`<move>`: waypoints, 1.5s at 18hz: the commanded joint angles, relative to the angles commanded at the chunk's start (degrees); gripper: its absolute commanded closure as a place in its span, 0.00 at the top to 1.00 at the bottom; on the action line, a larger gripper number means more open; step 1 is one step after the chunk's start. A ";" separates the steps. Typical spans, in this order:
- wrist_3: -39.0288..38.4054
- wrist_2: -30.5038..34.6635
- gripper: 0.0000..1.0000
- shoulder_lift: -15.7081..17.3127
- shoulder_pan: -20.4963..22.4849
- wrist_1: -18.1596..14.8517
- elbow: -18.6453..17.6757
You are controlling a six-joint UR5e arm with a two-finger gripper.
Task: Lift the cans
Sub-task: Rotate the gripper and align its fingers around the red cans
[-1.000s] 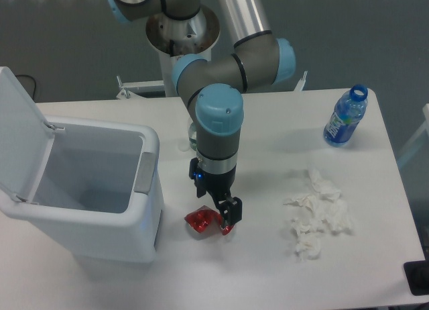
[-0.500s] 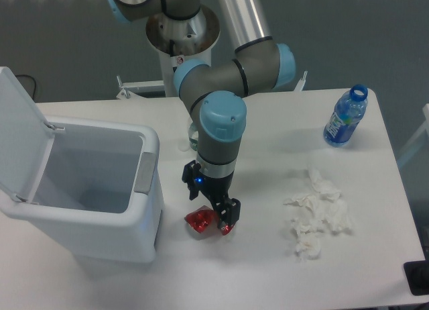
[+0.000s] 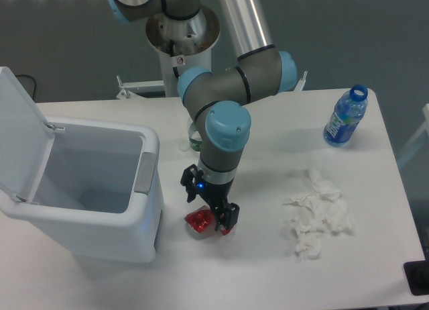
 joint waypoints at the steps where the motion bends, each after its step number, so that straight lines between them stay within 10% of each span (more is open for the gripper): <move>1: 0.00 0.00 1.00 -0.09 0.00 -0.09 0.00; 27: -0.70 0.35 1.00 -2.99 -0.26 0.00 0.97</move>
